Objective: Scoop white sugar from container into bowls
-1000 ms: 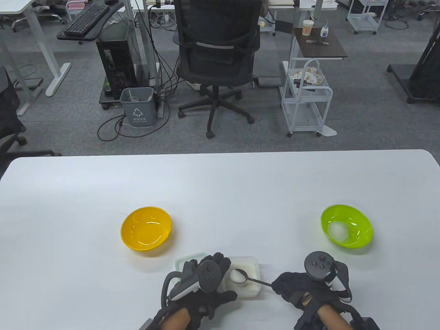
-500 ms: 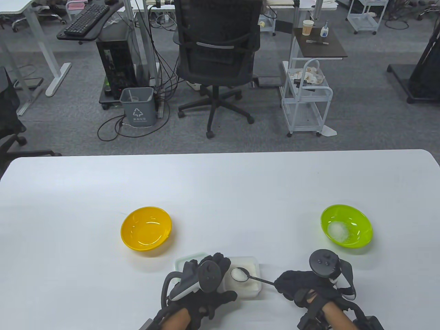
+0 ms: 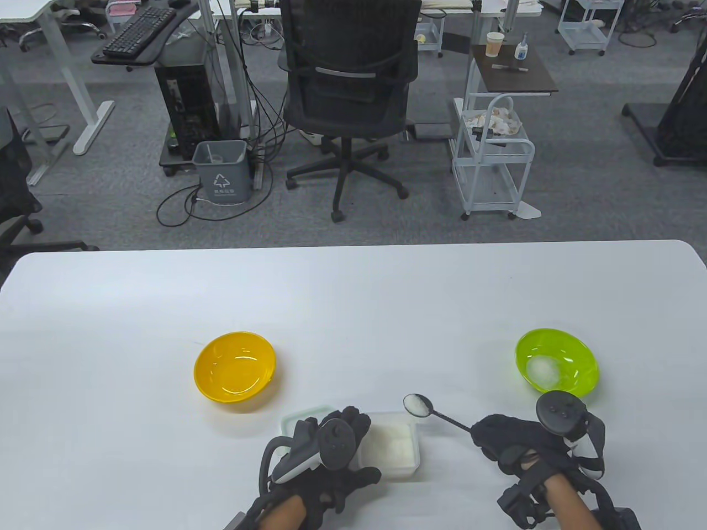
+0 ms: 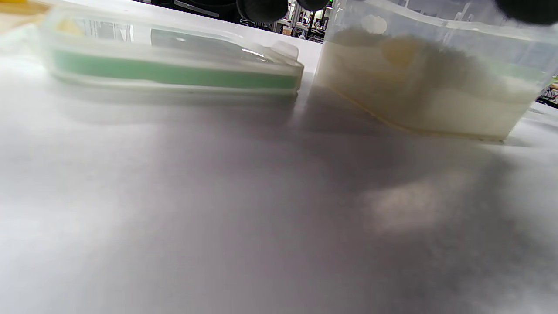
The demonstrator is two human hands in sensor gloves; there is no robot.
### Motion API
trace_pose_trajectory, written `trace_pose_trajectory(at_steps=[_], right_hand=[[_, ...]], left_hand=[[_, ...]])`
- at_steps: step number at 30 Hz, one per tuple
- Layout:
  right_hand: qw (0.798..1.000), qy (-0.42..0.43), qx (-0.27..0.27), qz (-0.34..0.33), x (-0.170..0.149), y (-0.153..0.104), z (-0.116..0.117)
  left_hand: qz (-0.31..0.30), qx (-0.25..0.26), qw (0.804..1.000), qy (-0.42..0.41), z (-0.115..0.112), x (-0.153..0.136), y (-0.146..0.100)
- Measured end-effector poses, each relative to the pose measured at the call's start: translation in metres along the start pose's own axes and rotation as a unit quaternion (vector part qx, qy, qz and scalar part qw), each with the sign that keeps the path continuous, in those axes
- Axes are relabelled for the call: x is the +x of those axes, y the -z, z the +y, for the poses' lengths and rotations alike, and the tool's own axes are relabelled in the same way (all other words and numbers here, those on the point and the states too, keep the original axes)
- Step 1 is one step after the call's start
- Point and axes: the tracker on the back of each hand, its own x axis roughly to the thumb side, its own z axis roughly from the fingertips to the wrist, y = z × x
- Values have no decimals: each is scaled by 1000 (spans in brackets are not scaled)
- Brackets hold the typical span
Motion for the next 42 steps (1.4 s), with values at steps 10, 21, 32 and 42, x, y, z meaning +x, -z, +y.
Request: trace_pose_trajectory(at_steps=[10,21,32,42], right_hand=[[992,10,-111,63,-29,-1,-44],[971,32,-194,134,-56,-6,-76],[937,-64,-295,179,-61,-16,-92],[848,-345,-368,160,-38,-18,-86]], left_hand=[[-1,-1,1000,-3,0,0,0],[0,0,1000,-1,0,0,0],[0,-1,1000,-1,0,0,-1],[0,-1,1000,-2,0,0,-1]])
